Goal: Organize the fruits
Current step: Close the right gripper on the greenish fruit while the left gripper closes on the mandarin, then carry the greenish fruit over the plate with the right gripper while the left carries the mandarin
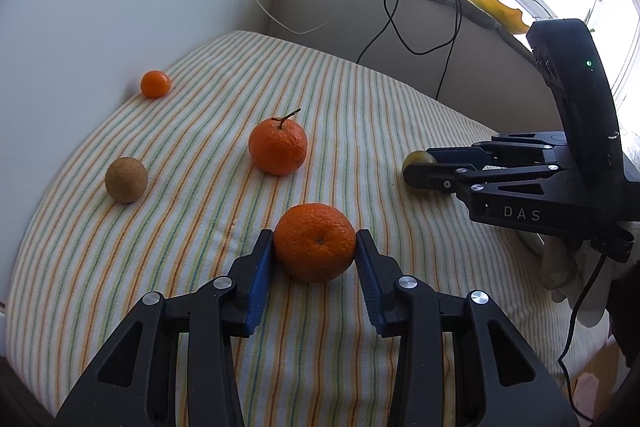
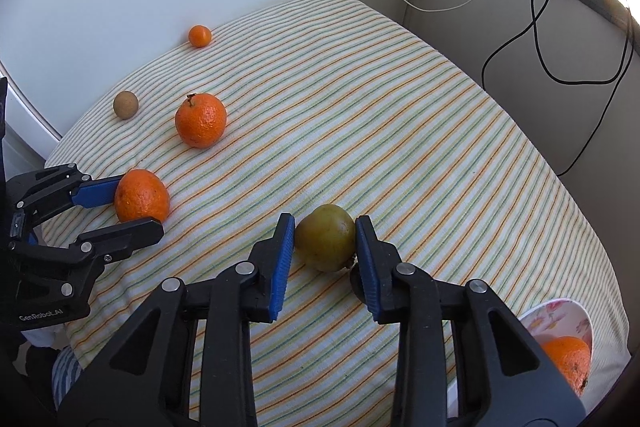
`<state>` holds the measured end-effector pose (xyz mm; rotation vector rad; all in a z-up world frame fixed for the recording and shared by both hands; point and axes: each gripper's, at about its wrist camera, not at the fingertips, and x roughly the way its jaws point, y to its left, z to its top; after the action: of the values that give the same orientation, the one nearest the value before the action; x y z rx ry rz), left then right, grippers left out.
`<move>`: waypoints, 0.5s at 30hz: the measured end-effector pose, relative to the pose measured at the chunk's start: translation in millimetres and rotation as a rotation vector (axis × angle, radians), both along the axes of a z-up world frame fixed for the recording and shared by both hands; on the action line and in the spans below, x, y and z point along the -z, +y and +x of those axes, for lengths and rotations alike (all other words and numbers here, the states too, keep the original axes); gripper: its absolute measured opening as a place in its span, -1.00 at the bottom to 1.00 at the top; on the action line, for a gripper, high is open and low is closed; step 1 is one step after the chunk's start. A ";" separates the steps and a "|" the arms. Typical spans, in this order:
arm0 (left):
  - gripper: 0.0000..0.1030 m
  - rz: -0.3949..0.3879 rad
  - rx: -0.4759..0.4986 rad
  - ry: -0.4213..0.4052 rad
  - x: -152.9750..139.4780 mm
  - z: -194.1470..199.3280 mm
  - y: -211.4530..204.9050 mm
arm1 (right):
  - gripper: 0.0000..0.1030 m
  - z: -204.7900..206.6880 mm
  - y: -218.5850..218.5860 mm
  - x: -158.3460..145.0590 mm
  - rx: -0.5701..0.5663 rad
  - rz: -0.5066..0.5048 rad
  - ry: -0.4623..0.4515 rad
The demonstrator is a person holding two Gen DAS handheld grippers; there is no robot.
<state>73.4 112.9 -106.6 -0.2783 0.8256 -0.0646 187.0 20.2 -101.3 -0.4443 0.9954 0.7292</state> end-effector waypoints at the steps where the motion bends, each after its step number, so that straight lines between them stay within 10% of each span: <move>1: -0.25 0.002 0.000 -0.001 0.0 0.0 -0.1 | -0.39 0.1 -0.6 -0.5 0.005 0.007 0.002; 15: -0.26 -0.015 0.010 -0.029 -11.5 -6.0 -4.4 | -0.41 -7.9 -24.0 -28.4 0.038 0.108 -0.009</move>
<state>67.4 108.5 -95.2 -0.2866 0.7980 -0.0837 179.1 -3.9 -72.8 -0.3336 0.9484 0.7422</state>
